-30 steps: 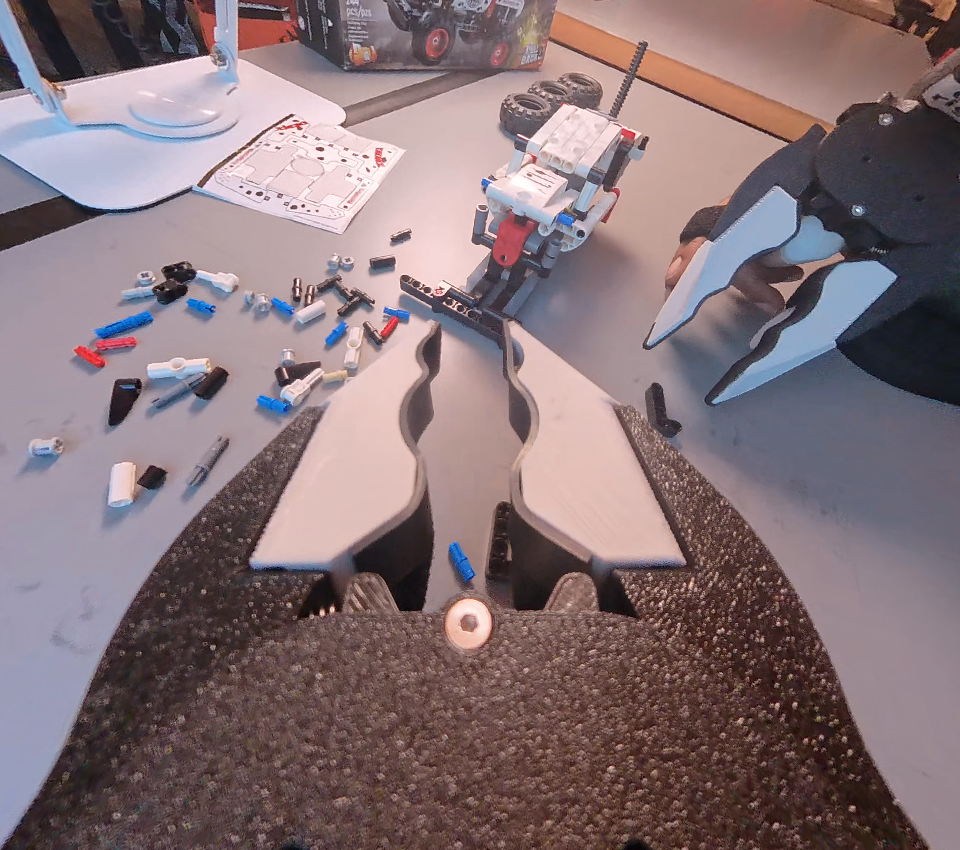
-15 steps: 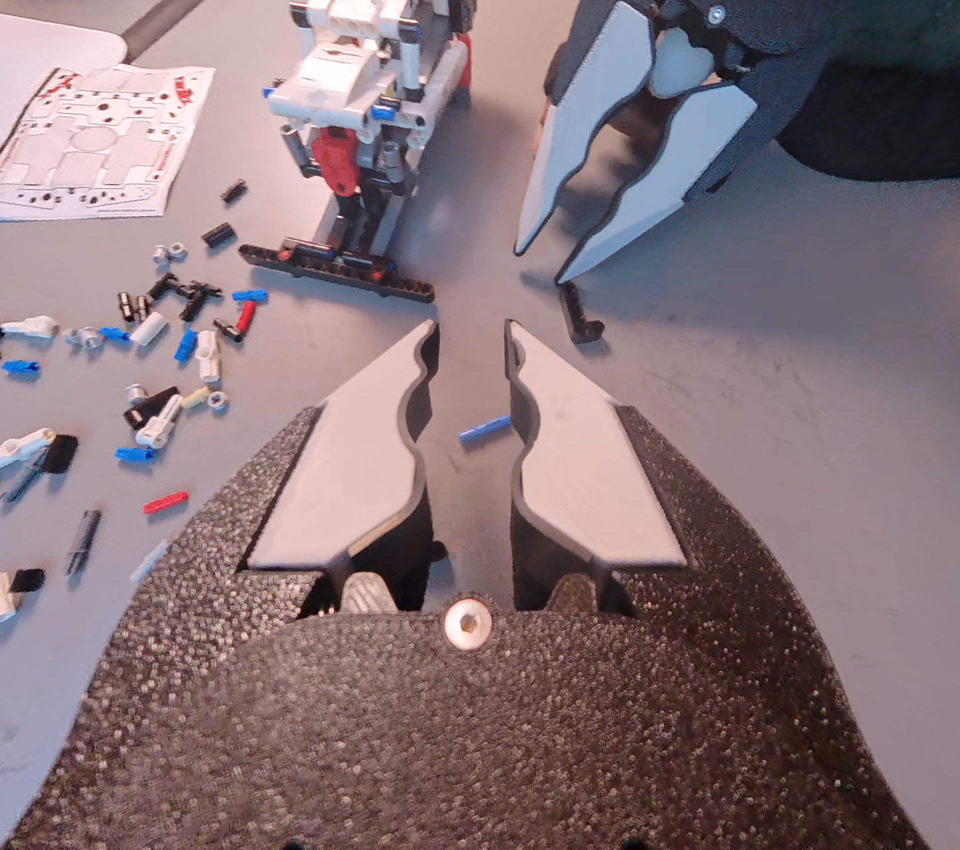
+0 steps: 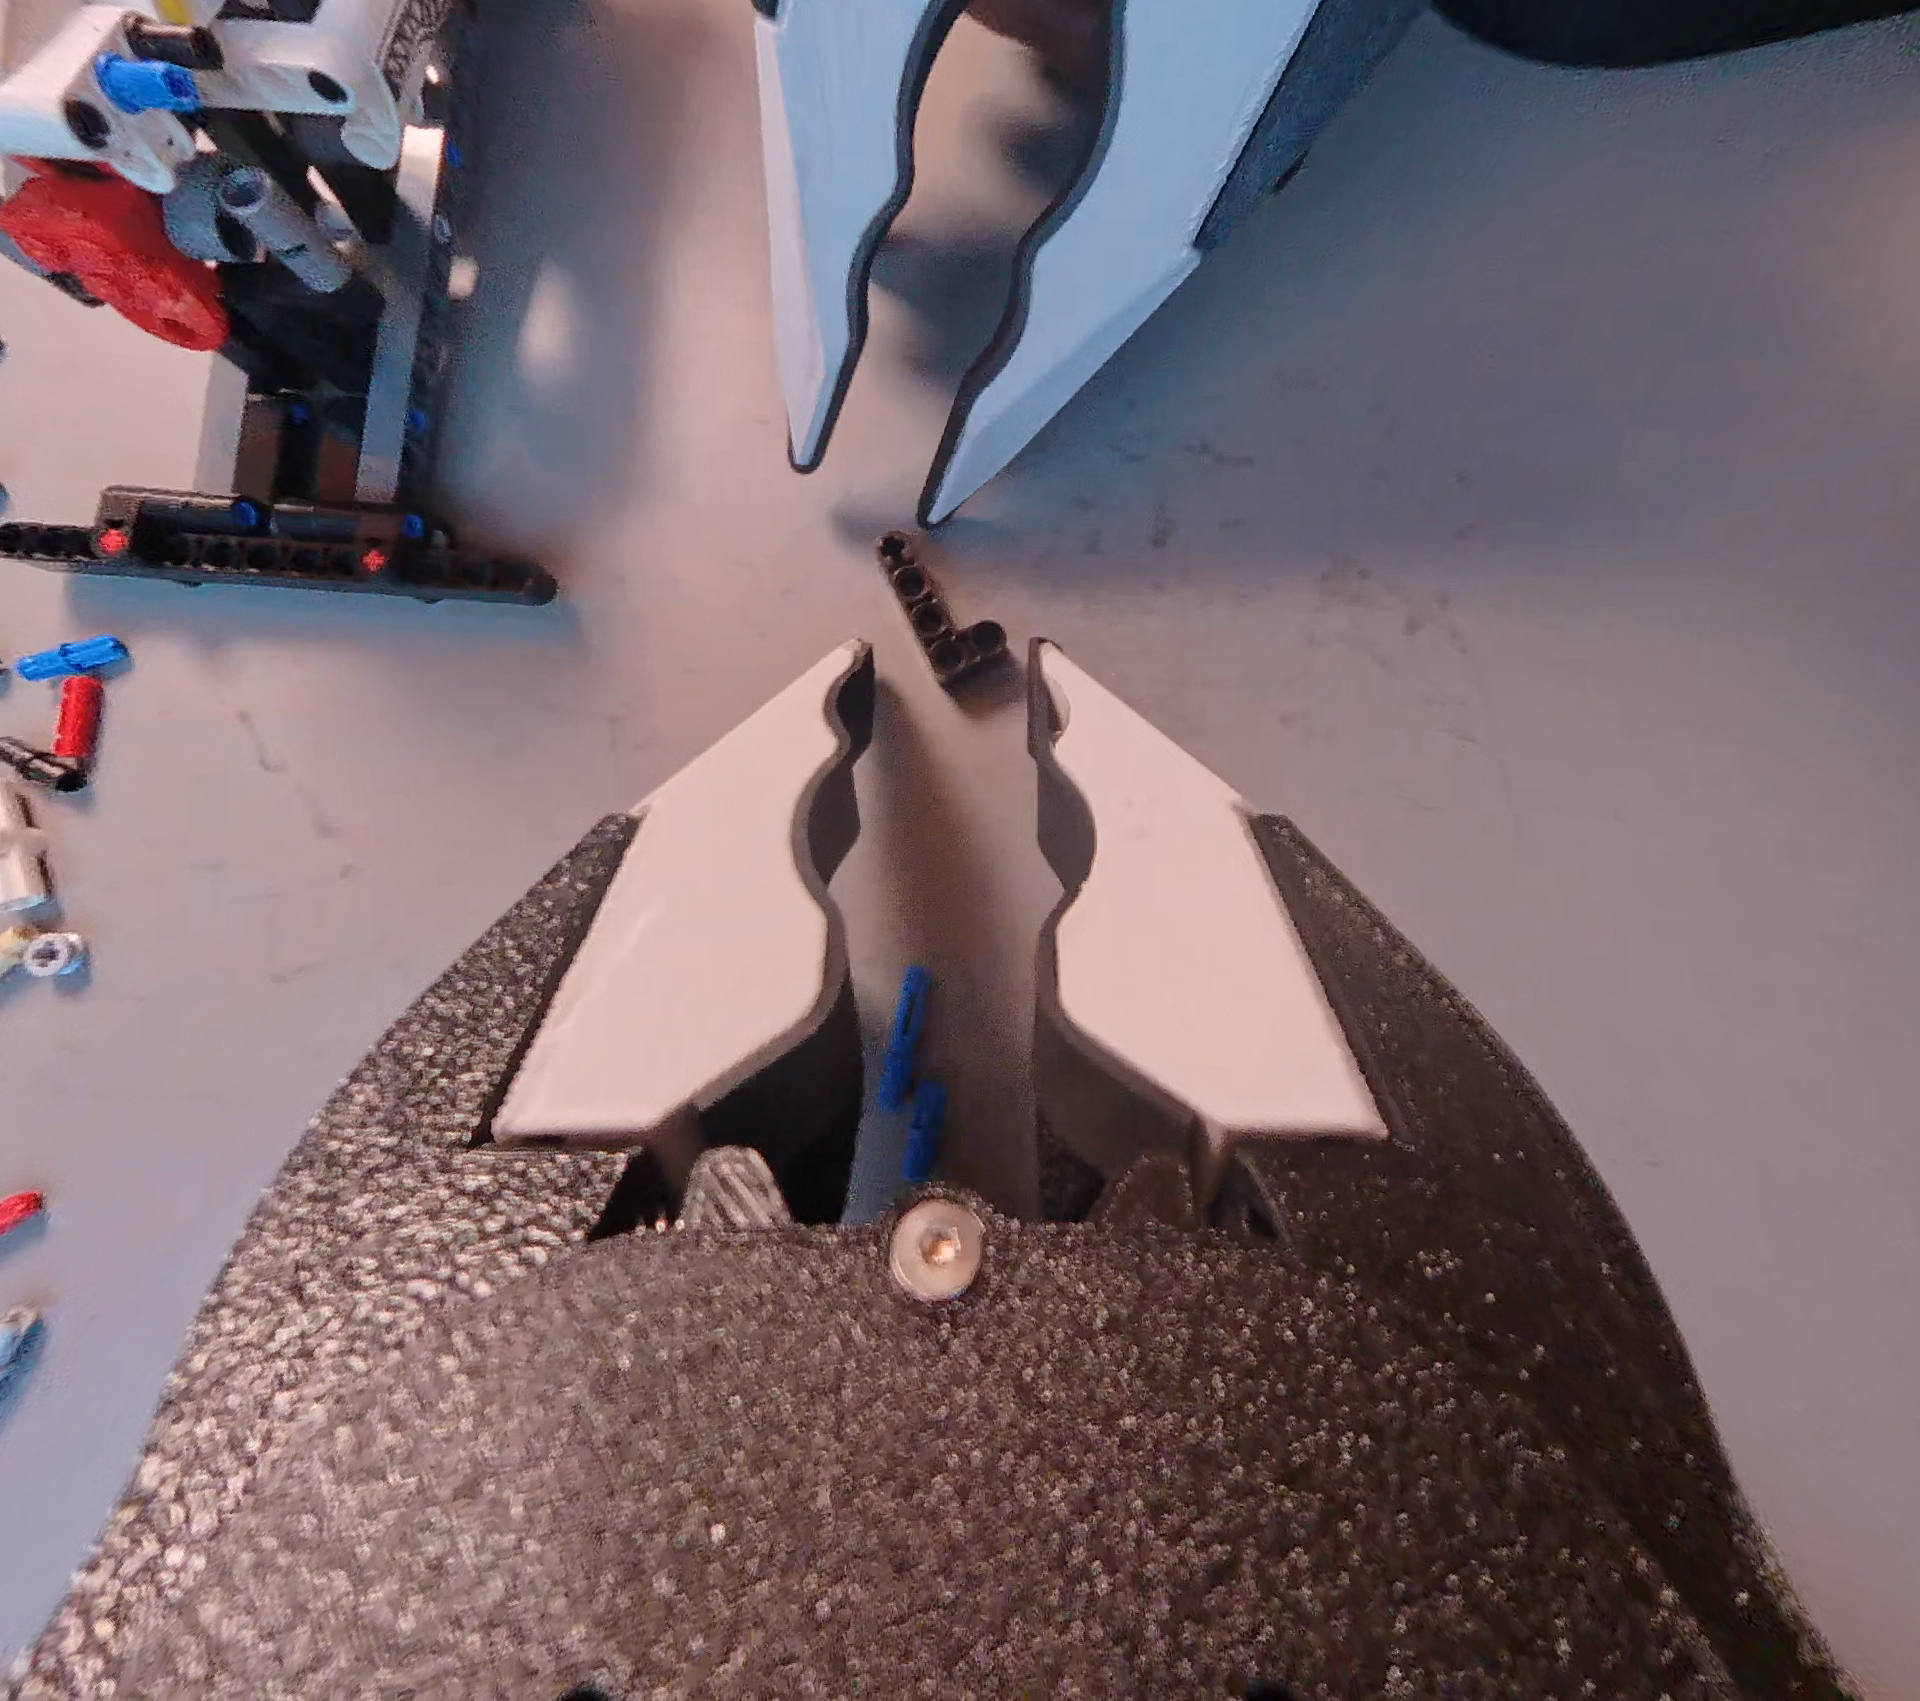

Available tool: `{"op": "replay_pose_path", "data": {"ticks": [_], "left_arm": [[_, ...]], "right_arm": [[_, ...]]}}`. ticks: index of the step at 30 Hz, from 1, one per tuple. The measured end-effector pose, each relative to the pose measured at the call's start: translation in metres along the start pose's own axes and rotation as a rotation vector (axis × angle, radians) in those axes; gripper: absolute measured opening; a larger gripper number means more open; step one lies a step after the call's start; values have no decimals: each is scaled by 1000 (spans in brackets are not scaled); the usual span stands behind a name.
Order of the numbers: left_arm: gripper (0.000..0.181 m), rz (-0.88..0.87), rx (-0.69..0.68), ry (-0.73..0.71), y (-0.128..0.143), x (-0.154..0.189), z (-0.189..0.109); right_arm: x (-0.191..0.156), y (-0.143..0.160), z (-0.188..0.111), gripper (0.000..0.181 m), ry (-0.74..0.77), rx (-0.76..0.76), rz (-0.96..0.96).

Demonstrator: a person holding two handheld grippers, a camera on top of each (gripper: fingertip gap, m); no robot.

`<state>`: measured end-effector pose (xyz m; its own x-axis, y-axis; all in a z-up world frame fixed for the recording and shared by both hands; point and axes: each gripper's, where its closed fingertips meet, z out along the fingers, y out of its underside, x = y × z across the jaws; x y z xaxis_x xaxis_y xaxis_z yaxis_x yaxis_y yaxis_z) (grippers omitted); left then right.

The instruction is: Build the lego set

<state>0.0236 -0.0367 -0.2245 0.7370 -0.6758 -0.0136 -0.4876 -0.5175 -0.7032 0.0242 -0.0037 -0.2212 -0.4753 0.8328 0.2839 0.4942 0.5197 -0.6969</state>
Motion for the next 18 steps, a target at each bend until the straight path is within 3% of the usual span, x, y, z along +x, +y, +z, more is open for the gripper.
{"op": "replay_pose_path", "data": {"ticks": [2, 5, 7, 13, 18], "left_arm": [[14, 17, -10, -26, 0, -2, 0], [14, -30, -5, -29, 0, -6, -3], [14, -133, 83, 36, -12, -5, -11], [14, -556, 445, 459, -56, 3, -57], [14, -748, 668, 743, -80, 2, -91]], "right_arm": [[-1, 0, 0, 20, -4, 3, 0], [-1, -3, -2, 21, -11, 24, 0], [1, -9, -6, 22, -4, 68, -4], [6, -48, -30, 27, 37, 302, -34], [11, -72, -46, 31, 107, 439, -57]]}}
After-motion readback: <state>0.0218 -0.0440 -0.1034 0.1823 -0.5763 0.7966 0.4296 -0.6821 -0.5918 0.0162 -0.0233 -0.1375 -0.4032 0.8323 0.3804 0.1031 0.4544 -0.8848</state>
